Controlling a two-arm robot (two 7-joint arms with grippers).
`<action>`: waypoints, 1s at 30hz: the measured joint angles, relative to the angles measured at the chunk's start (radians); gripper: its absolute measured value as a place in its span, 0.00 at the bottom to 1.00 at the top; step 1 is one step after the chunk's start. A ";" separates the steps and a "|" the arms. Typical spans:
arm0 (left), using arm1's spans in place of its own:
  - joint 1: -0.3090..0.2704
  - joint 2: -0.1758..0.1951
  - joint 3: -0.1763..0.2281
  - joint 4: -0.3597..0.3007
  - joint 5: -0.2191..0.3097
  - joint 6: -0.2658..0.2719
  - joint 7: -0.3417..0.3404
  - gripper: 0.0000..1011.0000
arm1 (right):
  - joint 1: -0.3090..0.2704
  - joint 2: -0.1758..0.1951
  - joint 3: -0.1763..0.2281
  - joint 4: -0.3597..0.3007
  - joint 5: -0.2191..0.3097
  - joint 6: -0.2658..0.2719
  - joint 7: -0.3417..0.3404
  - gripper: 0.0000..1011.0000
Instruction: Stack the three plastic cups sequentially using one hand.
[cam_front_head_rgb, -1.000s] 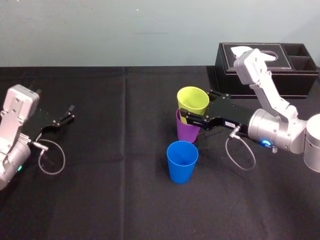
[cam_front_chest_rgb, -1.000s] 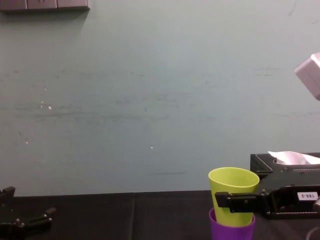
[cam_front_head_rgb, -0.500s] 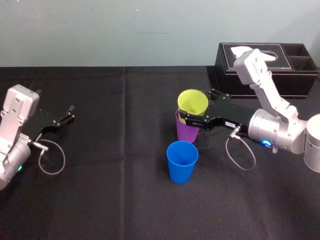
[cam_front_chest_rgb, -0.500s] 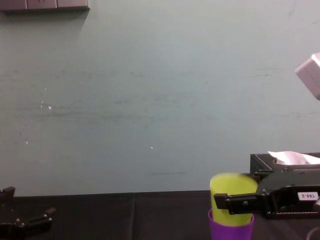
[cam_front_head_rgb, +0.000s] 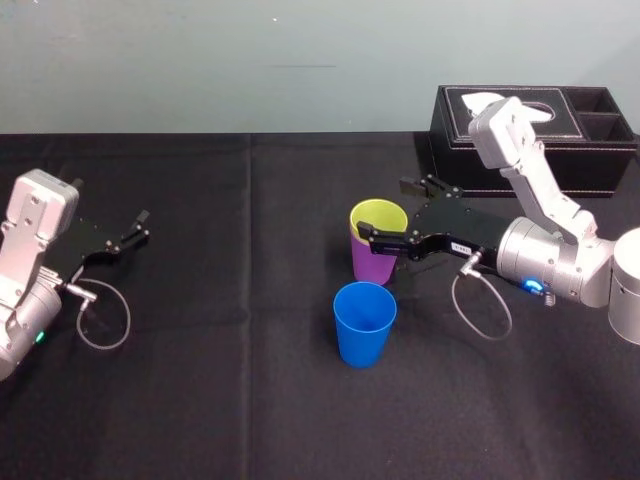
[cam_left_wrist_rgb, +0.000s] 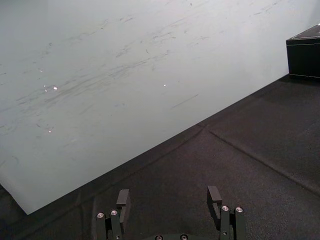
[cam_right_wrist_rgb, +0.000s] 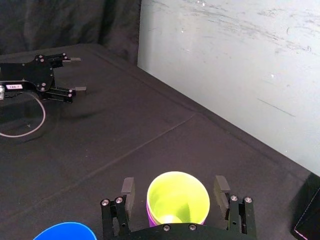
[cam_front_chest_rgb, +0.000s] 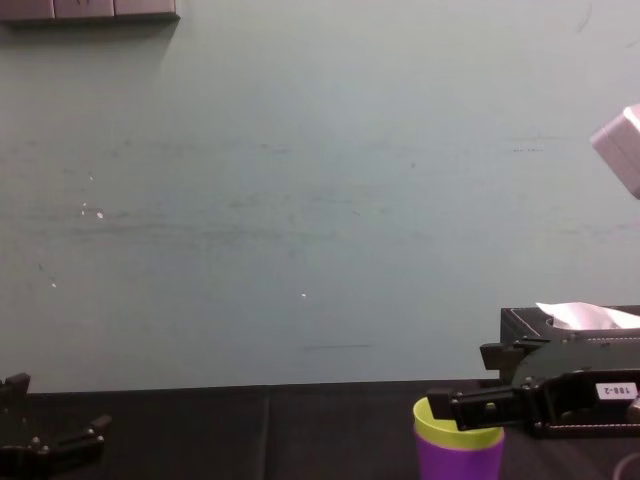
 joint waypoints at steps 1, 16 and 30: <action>0.000 0.000 0.000 0.000 0.000 0.000 0.000 1.00 | 0.000 0.000 0.000 0.000 0.000 0.000 0.000 0.99; 0.000 0.000 0.000 0.000 0.000 0.000 0.000 1.00 | -0.076 0.071 0.048 -0.104 0.039 -0.017 0.008 0.99; 0.000 0.000 0.000 0.000 0.000 0.000 0.000 1.00 | -0.265 0.195 0.123 -0.263 0.119 -0.062 0.021 0.99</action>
